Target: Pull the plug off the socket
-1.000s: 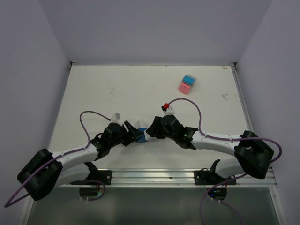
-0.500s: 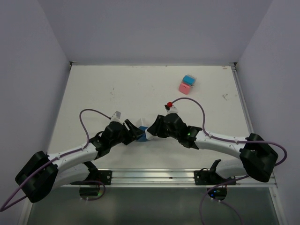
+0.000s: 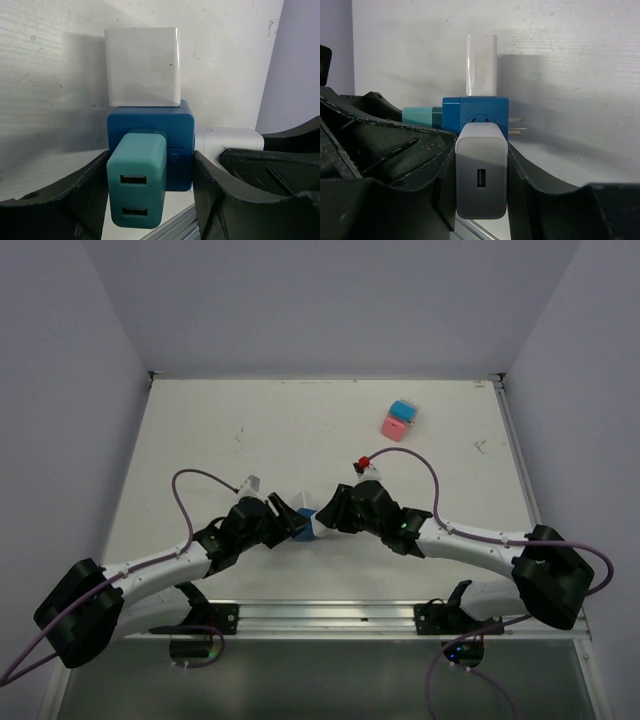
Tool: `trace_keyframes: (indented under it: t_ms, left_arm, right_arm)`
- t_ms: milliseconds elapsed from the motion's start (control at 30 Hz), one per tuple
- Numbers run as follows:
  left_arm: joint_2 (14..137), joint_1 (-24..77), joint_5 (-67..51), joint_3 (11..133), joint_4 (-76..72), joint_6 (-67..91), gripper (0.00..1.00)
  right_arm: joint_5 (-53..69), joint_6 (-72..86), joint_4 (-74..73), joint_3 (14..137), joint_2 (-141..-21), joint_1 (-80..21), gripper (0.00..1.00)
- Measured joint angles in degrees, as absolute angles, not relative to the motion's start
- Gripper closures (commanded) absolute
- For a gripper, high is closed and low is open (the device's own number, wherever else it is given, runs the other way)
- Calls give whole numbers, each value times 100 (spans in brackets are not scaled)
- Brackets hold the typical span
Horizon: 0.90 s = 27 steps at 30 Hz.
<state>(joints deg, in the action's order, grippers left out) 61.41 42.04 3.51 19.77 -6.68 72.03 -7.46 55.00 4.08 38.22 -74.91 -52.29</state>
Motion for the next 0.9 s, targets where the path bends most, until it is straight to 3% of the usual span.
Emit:
trace_keyframes:
  t_ms: [333, 900]
  left_arm:
    - [6381, 4477, 1094, 2351, -10, 7336, 100]
    - [6364, 4574, 1313, 2434, 34, 7550, 100]
  right_arm:
    - [-609, 5502, 412, 4084, -7981, -5142, 100]
    - [-285, 5500, 141, 4195, -7872, -4877, 100]
